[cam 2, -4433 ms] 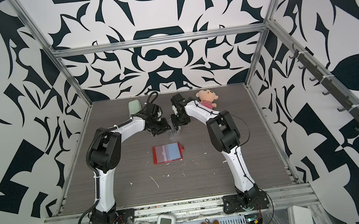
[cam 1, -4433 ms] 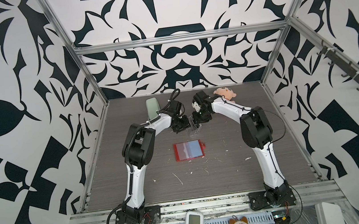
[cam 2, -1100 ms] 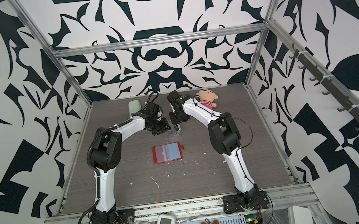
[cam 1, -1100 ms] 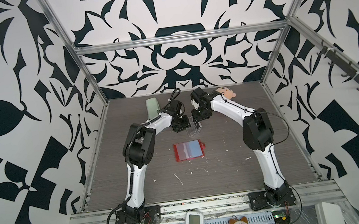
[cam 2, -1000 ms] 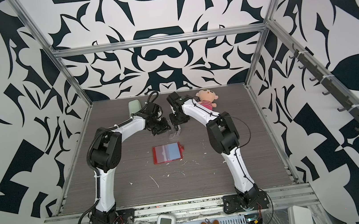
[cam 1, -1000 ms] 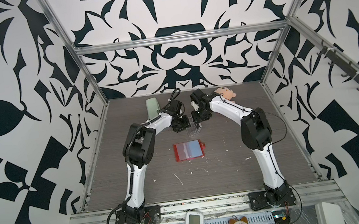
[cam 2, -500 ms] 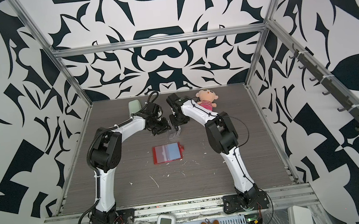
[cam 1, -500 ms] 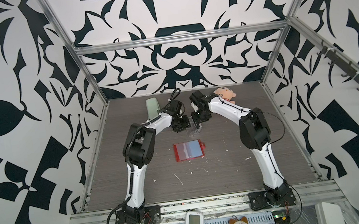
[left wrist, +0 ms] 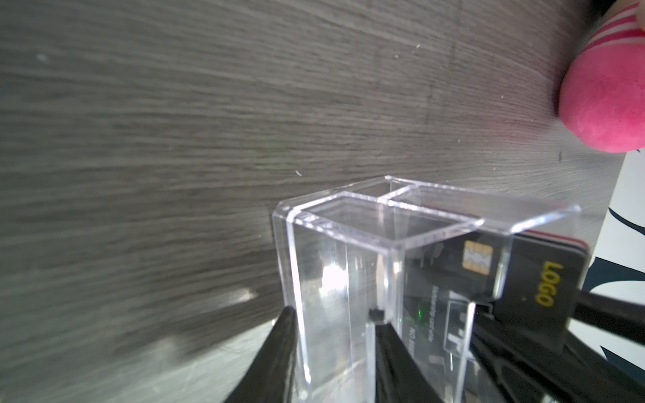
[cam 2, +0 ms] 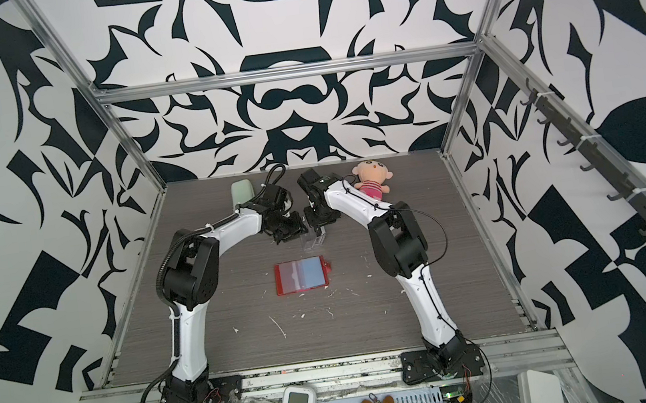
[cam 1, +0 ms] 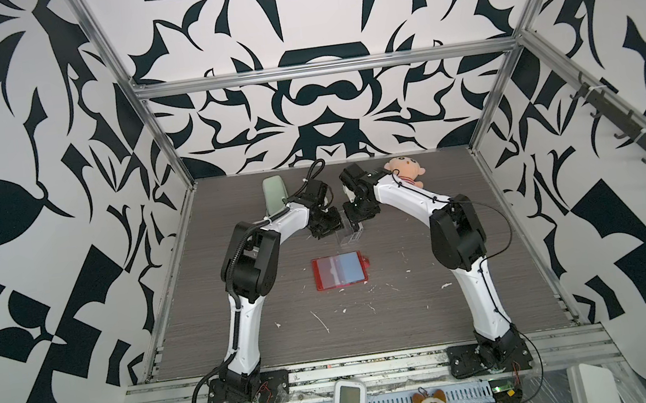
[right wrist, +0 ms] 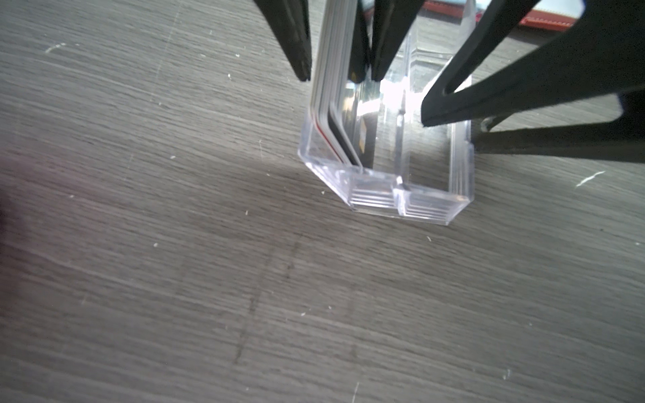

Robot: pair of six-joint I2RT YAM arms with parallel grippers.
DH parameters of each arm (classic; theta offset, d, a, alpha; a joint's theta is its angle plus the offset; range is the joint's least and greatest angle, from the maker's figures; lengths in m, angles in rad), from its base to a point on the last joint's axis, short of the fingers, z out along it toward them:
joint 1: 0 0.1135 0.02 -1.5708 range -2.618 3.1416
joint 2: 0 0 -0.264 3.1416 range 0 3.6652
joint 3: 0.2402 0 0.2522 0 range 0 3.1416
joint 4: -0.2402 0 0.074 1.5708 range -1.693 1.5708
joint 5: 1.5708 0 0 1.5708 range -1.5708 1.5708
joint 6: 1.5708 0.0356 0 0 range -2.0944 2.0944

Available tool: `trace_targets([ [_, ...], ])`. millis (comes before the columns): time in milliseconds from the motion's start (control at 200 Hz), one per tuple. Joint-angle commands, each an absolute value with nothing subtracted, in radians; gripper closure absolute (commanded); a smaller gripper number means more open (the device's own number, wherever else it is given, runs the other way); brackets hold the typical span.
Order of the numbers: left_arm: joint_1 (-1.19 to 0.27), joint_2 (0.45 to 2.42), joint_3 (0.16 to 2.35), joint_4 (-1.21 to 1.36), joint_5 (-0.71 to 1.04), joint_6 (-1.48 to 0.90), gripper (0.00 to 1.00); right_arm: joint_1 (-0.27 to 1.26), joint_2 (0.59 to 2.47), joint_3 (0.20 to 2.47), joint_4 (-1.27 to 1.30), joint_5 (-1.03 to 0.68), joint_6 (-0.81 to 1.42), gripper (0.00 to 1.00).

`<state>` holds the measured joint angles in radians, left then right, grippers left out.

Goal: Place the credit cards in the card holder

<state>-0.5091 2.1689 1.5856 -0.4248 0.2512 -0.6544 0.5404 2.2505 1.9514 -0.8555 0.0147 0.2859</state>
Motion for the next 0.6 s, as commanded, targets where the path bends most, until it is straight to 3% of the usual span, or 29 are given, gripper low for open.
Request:
trace_targets([
  [0,-0.502,2.230,1.580,-0.493,0.204,-0.649,0.63,0.536,2.186,1.991,-0.893,0.066,0.290,0.70],
  [590,-0.502,2.232,1.586,-0.497,0.201,-0.651,0.64,0.538,2.175,2.011,-0.921,0.080,0.286,0.72],
])
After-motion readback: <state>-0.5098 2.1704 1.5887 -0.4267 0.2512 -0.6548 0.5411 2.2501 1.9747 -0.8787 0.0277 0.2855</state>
